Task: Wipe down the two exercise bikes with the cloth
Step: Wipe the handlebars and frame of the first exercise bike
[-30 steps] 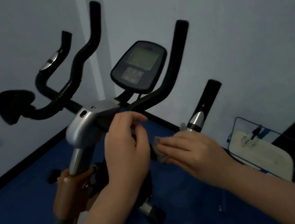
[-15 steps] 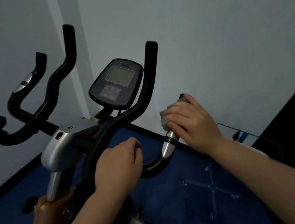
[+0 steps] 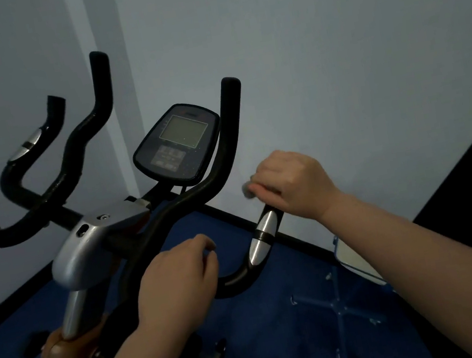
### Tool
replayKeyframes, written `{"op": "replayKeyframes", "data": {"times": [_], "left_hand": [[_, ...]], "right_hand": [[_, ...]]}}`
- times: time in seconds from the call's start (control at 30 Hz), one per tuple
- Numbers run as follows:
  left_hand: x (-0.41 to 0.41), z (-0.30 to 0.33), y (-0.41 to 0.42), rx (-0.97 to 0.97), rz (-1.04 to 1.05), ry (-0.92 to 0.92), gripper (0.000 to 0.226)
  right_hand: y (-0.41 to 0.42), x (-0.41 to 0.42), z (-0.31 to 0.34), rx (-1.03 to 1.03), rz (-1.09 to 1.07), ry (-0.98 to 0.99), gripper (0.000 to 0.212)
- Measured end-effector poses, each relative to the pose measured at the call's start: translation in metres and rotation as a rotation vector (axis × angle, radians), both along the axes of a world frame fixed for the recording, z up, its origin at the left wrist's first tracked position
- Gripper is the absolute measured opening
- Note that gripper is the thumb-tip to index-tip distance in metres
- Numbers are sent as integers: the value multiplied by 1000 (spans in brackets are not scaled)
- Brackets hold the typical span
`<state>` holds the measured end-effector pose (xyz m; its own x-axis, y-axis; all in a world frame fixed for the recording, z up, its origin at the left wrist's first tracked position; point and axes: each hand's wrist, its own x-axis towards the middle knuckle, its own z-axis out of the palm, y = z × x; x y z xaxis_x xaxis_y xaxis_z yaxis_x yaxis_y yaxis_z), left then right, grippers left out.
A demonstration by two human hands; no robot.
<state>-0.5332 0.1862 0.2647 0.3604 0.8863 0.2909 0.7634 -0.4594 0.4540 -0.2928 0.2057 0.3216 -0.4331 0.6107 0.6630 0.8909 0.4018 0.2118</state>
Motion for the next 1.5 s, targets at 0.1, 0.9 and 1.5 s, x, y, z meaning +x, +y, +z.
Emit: {"op": "replayKeyframes", "data": {"times": [0.1,0.9,1.5], "left_hand": [[0,0,0,4,-2,7,20],[-48,0,-21,262,175,-172,20],[-67,-30,-20,-45,440,-651,17]], "right_hand": [[9,-10,0,20,-131,415,34],[-91,-70,-36,-626,100,106,37],[-21,-155,-38,-642,-122,351,19]]}}
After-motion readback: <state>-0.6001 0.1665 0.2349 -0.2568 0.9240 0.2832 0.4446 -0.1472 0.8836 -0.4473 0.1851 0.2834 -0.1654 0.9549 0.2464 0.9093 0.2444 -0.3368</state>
